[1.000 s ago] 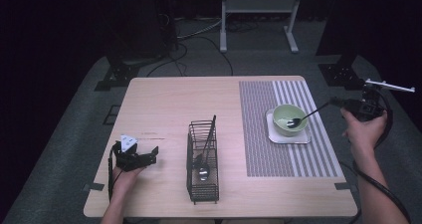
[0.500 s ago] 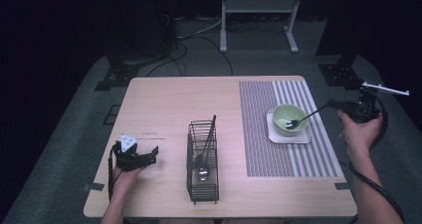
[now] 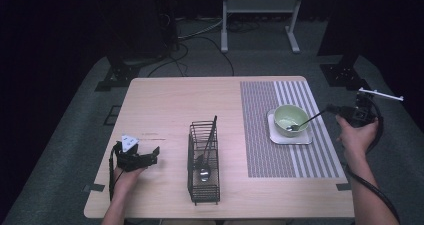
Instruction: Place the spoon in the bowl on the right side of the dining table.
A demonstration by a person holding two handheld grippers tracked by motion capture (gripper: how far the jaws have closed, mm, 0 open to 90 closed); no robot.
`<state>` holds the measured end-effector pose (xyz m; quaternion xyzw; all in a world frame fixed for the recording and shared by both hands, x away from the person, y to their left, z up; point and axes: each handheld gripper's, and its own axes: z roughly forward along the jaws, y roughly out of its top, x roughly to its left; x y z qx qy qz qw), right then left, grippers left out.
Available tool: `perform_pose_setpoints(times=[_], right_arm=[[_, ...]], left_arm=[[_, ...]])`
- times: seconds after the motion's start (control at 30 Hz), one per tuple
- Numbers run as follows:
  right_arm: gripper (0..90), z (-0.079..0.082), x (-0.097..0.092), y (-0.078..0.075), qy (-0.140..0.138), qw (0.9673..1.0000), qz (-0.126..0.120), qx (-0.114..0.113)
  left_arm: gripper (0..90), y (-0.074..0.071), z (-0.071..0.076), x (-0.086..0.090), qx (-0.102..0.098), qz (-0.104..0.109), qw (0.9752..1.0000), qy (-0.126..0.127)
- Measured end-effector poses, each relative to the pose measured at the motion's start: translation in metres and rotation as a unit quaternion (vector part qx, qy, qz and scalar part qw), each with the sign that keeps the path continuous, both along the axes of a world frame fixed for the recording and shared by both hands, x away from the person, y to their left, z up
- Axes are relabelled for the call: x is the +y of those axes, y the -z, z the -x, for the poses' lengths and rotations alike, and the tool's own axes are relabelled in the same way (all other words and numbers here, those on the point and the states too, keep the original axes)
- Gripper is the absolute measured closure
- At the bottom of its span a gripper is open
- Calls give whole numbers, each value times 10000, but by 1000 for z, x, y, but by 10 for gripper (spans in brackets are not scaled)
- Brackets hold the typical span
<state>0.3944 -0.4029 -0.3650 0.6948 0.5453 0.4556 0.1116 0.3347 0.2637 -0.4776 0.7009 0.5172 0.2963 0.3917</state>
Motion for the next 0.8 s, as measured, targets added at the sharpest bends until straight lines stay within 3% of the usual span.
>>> perform_pose_setpoints(times=[0.27,0.8], right_arm=[[878,-2,-5,15,-2,9995,-320,1],[847,0,-5,28,-7,9992,-369,153]], left_arm=[[0,0,-1,0,12,-9,10000,2],[0,0,0,-1,-27,-29,10000,19]])
